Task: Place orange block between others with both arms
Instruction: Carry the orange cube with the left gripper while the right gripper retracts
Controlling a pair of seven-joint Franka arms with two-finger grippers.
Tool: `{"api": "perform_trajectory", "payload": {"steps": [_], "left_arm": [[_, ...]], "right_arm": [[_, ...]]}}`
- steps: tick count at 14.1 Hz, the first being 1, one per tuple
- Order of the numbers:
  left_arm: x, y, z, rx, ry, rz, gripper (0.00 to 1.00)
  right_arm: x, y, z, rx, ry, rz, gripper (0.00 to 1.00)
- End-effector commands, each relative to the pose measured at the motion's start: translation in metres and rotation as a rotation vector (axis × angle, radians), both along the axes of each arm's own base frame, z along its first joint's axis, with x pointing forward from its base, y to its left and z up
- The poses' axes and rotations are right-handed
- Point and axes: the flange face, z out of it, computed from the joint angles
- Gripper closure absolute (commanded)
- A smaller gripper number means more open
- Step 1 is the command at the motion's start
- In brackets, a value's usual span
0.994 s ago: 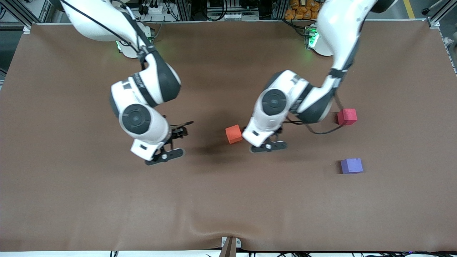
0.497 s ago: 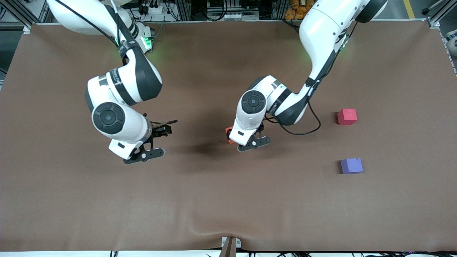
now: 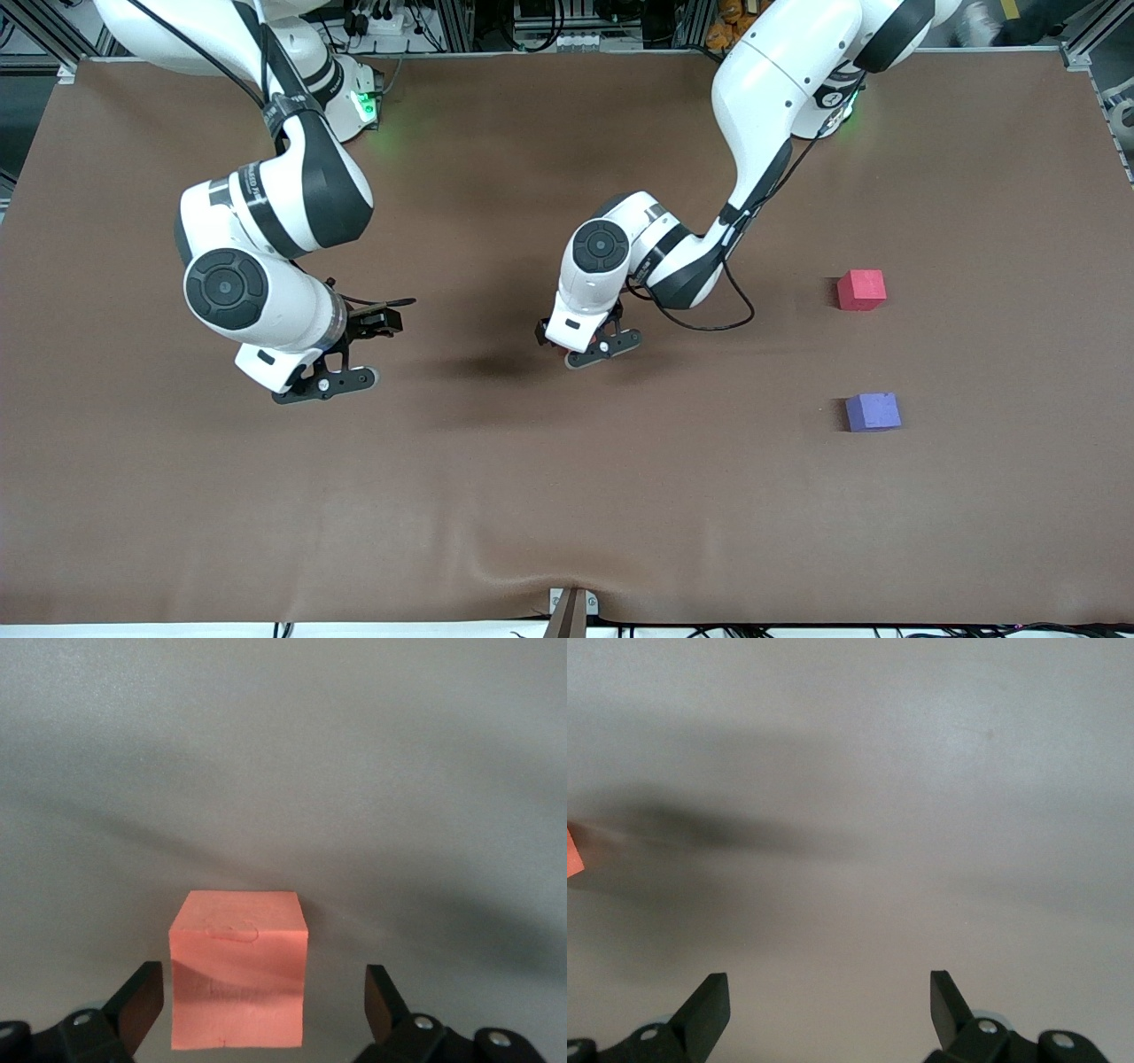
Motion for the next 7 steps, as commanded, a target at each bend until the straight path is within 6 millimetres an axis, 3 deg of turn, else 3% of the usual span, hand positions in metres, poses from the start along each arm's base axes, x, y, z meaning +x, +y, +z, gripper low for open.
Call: {"api": "perform_trajectory", "payload": {"steps": [1, 7], "left_arm": [[0.002, -0.004, 0.002, 0.012, -0.028, 0.007, 0.0], [0.001, -0.002, -0.006, 0.021, -0.02, 0.007, 0.0]], "right_arm": [[-0.008, -0.007, 0.007, -0.01, -0.002, 0.009, 0.0], [-0.004, -0.041, 0.017, 0.001, 0.003, 0.02, 0.0]]}}
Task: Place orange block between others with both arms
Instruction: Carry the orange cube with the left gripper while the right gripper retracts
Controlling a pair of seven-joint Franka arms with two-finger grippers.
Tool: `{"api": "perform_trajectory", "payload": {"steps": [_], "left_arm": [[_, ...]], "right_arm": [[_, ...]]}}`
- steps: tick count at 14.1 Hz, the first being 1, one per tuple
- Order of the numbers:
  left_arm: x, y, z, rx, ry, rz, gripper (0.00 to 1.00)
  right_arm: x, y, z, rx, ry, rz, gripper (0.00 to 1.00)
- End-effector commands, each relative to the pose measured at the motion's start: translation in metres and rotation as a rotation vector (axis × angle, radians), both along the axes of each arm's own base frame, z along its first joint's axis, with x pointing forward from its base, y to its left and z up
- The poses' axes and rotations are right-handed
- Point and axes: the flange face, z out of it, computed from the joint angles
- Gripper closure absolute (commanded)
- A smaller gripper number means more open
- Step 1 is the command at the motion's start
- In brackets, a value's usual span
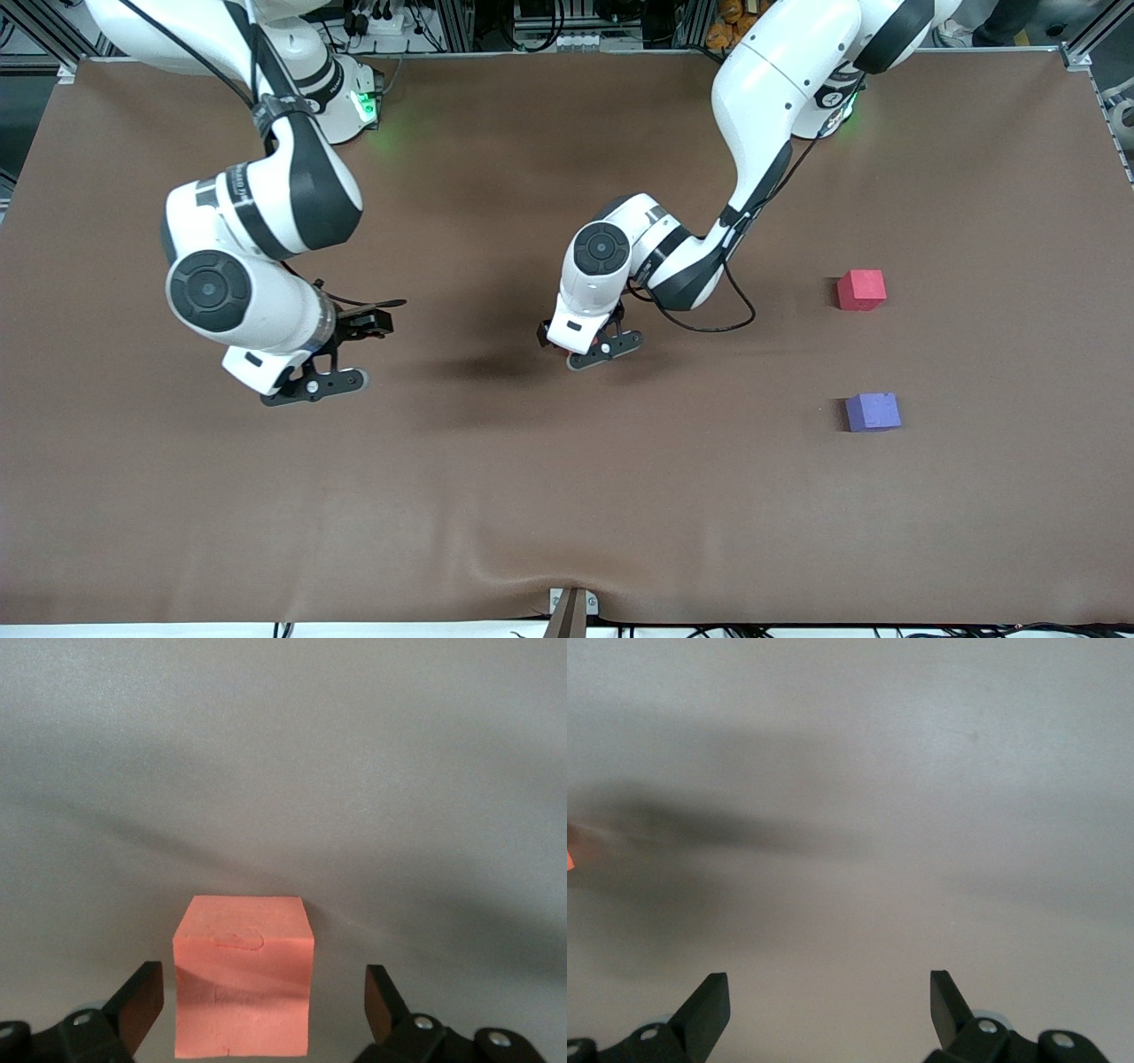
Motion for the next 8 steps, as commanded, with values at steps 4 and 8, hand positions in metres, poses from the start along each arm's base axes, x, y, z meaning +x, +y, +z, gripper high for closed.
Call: {"api": "perform_trajectory", "payload": {"steps": [4, 8], "left_arm": [[-0.003, -0.005, -0.013, 0.023, -0.01, 0.007, 0.0], [-0.011, -0.009, -0.03, 0.059, -0.017, -0.017, 0.0]], "right_arm": [[-0.017, -0.053, 0.013, -0.013, 0.017, -0.036, 0.0], [-0.023, -0.085, 0.033, -0.019, 0.028, -0.084, 0.0]]}}
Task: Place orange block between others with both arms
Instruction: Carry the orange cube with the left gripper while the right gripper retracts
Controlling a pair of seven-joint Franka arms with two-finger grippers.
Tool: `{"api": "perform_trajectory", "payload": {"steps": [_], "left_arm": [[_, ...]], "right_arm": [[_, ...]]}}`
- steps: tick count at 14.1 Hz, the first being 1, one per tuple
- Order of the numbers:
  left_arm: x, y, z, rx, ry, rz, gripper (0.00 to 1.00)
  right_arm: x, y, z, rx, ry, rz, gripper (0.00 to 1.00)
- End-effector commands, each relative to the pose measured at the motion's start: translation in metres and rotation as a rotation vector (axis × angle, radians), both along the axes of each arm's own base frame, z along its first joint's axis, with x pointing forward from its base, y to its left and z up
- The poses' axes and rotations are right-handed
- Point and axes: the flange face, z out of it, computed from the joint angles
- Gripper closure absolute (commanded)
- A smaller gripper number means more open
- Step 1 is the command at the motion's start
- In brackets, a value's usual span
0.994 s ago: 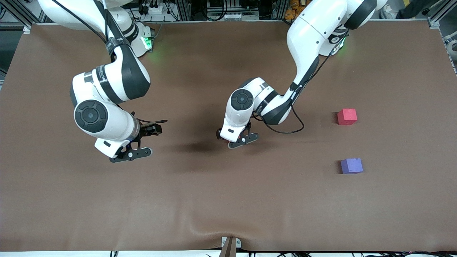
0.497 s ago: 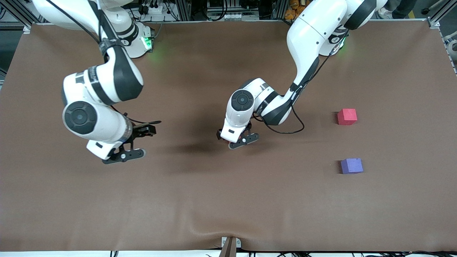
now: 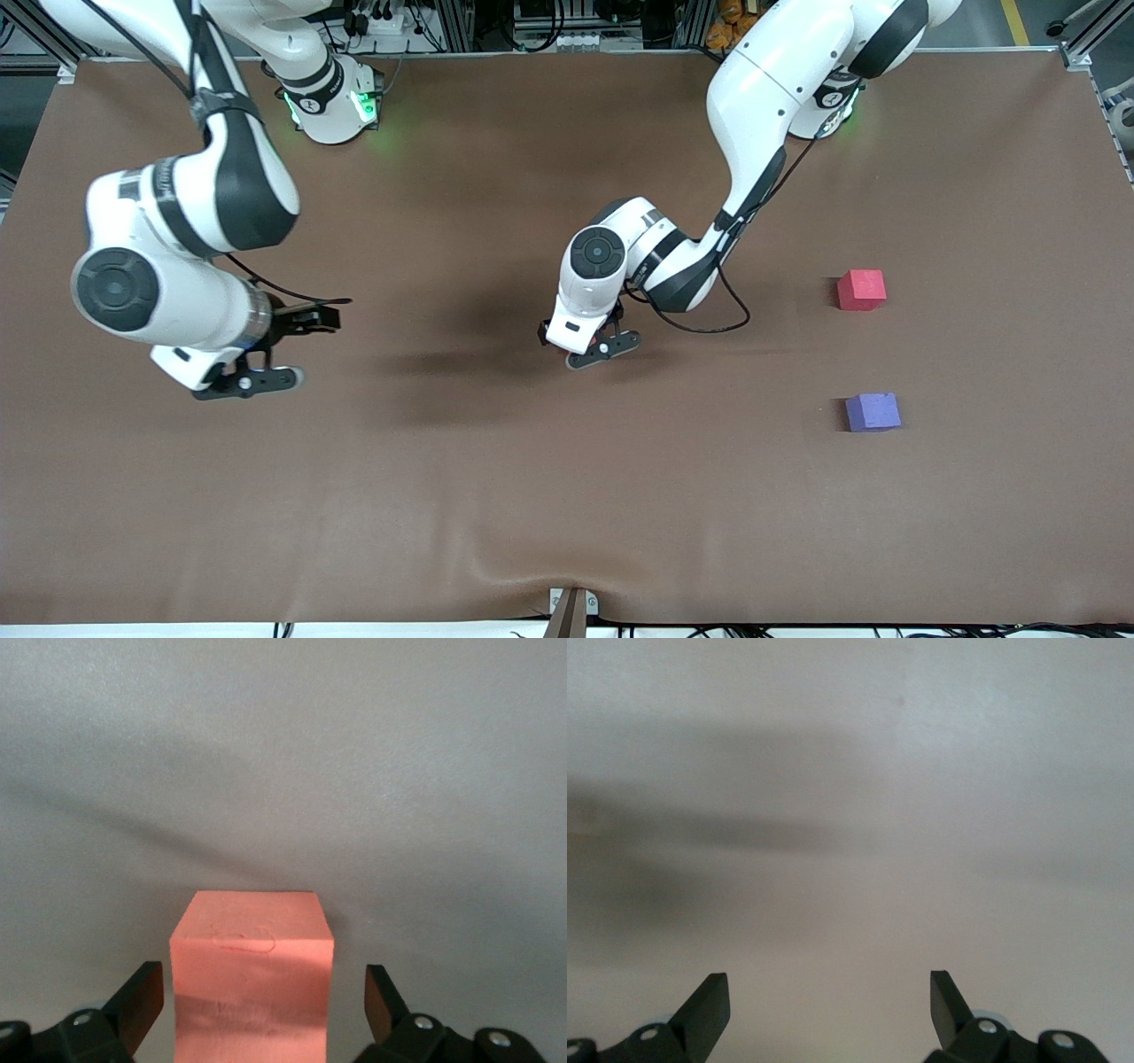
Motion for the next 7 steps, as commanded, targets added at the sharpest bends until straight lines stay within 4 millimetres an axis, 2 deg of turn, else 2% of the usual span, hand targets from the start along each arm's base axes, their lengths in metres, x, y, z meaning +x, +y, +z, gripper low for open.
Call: {"api": "perform_trajectory", "payload": {"steps": [1, 3, 5, 6, 7], "left_arm": [[0.0, -0.003, -0.01, 0.038, -0.033, -0.001, 0.07], [-0.001, -0.003, -0.01, 0.038, -0.033, 0.004, 0.35], [-0.003, -0.004, -0.015, 0.045, -0.032, -0.001, 0.68], [0.0, -0.002, -0.013, 0.045, -0.036, -0.001, 1.0], [0.004, 0.001, -0.007, 0.041, -0.042, 0.002, 1.0]], "right_arm": [[-0.017, -0.018, 0.027, -0.01, -0.01, -0.009, 0.0], [-0.023, -0.024, 0.047, -0.01, -0.029, -0.019, 0.0], [-0.031, -0.035, 0.069, -0.011, -0.04, -0.036, 0.0], [-0.036, -0.044, 0.079, -0.013, -0.041, -0.051, 0.0], [-0.04, -0.055, 0.09, -0.015, -0.044, -0.068, 0.0]]}}
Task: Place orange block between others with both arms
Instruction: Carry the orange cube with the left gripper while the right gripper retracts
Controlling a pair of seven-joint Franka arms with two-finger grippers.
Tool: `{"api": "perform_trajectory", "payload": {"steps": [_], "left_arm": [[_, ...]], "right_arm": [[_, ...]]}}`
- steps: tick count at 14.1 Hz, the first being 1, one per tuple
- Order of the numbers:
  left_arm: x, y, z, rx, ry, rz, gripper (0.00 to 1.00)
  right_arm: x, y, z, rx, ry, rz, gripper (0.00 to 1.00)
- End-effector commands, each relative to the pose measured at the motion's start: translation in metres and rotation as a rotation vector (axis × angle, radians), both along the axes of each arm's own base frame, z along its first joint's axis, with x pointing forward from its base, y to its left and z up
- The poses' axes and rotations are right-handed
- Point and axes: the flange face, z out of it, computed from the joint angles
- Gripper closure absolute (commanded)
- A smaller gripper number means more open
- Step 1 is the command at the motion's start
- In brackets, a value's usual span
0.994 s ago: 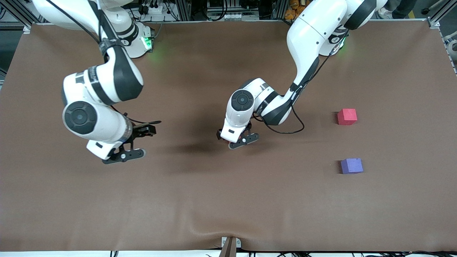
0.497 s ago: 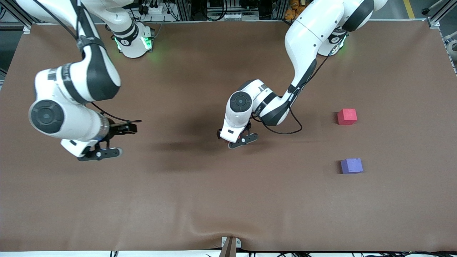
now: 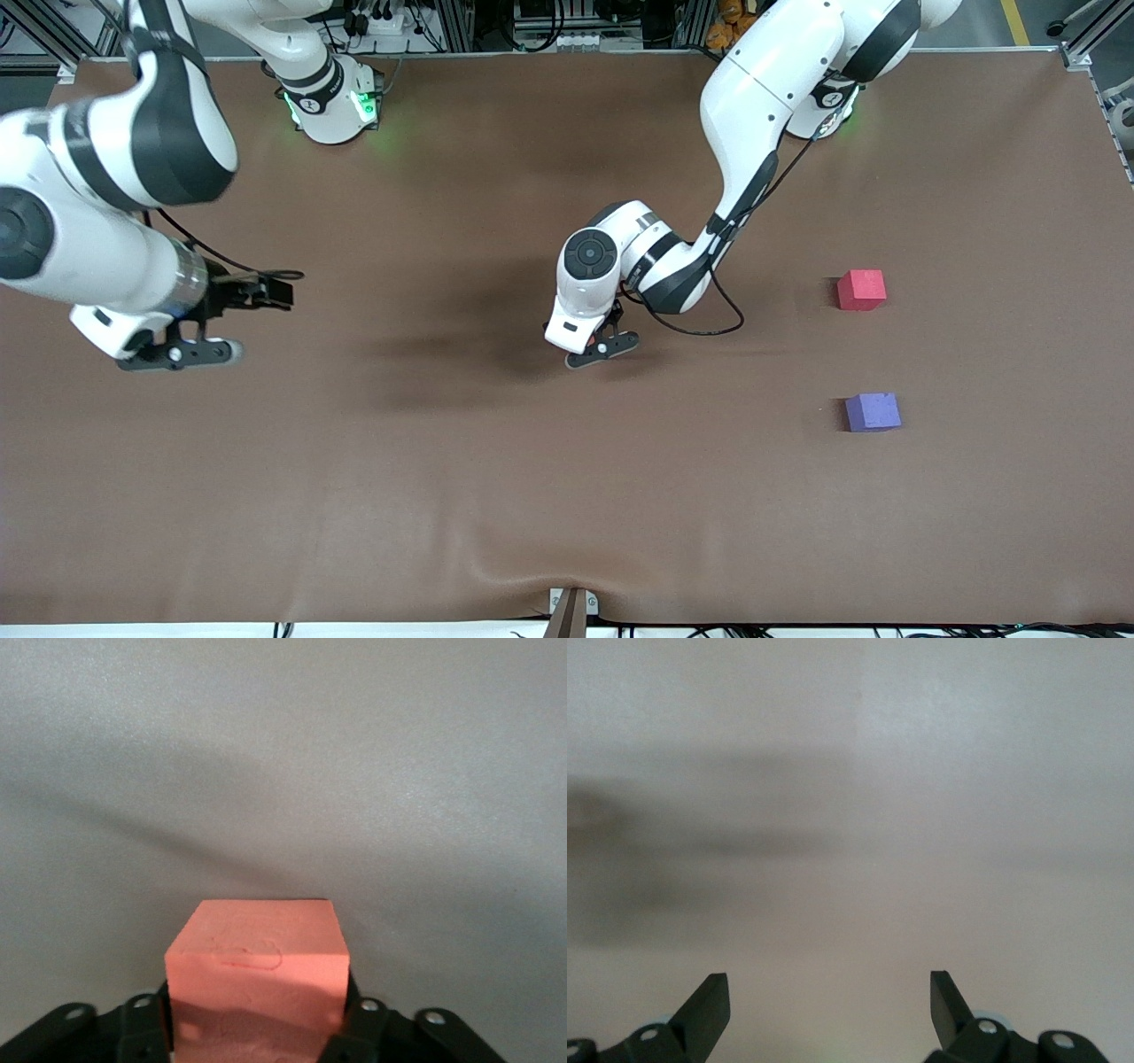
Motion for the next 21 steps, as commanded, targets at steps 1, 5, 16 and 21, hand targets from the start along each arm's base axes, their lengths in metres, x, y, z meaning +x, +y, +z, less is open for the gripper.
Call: {"api": "perform_trajectory", "payload": {"steps": [1, 5, 16, 21], "left_arm": [[0.008, 0.001, 0.008, 0.01, -0.039, 0.015, 1.0], [0.046, 0.032, 0.066, -0.036, -0.096, 0.08, 1.0], [0.148, 0.24, 0.17, 0.057, -0.085, 0.052, 1.0], [0.175, 0.358, 0.167, 0.092, -0.016, -0.133, 1.0]], "right_arm": [[-0.02, -0.032, 0.03, -0.013, -0.014, -0.042, 0.0], [-0.036, -0.069, 0.073, -0.013, -0.078, -0.098, 0.0], [-0.059, -0.088, 0.15, -0.007, -0.213, 0.014, 0.0], [-0.058, -0.091, 0.15, -0.006, -0.199, -0.019, 0.0]]}}
